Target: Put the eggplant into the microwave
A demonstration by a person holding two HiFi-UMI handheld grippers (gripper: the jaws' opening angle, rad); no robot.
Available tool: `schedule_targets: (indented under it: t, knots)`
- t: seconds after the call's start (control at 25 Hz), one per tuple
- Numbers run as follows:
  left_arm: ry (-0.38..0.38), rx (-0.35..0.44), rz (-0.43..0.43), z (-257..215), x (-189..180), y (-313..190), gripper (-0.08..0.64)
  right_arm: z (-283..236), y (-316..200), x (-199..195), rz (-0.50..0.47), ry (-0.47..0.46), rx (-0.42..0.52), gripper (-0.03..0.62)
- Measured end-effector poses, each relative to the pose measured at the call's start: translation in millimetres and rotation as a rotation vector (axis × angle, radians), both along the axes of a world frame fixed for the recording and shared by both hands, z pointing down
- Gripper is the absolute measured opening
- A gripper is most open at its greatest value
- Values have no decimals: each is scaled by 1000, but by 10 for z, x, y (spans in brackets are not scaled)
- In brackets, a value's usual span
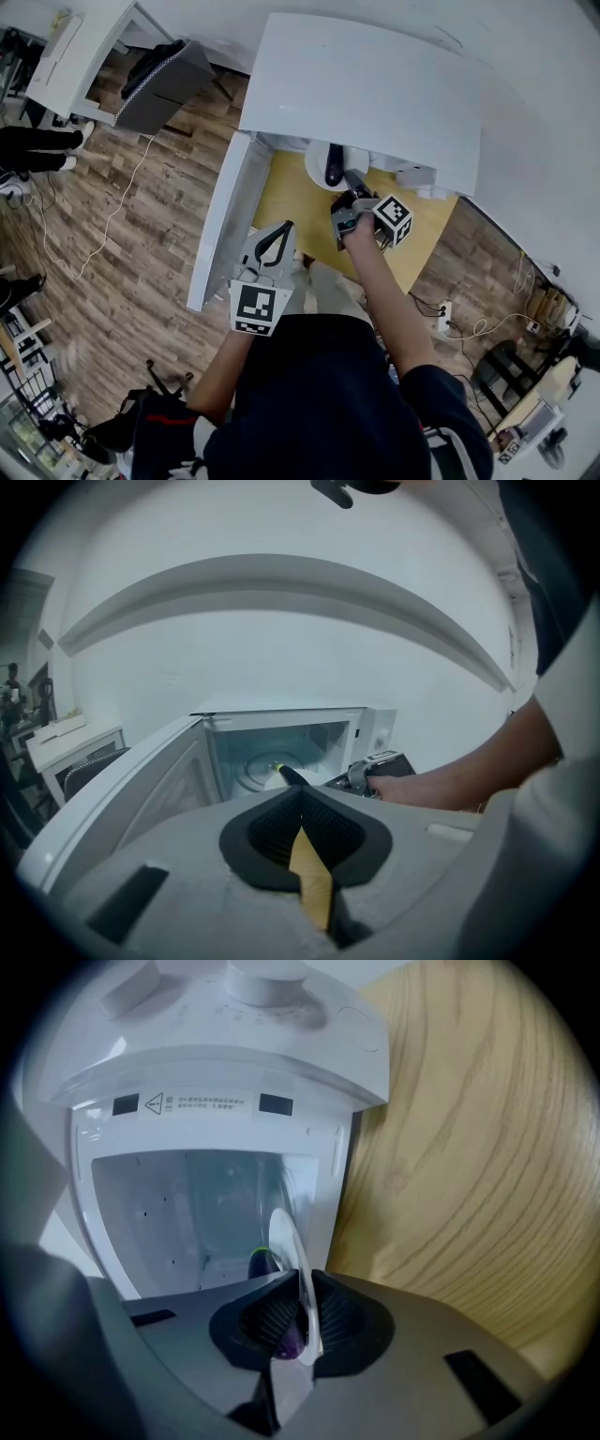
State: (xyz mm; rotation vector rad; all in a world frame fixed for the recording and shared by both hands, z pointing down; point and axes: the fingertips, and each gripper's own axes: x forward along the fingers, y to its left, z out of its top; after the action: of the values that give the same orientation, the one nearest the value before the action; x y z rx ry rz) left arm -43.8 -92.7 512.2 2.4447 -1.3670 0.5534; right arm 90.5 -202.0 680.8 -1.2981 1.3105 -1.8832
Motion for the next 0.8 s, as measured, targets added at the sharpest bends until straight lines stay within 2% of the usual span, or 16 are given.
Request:
schedule_targets:
  t: [0.4, 0.56, 0.8]
  knots:
    - [1, 1, -14, 9, -29, 1, 15, -18, -121, -32, 14, -5, 13, 33]
    - [0, -3, -20, 15, -51, -5, 14, -40, -174, -61, 21, -19, 22, 71]
    - [-1, -8, -19, 42, -59, -16, 15, -68, -246, -98, 31, -38, 23, 89]
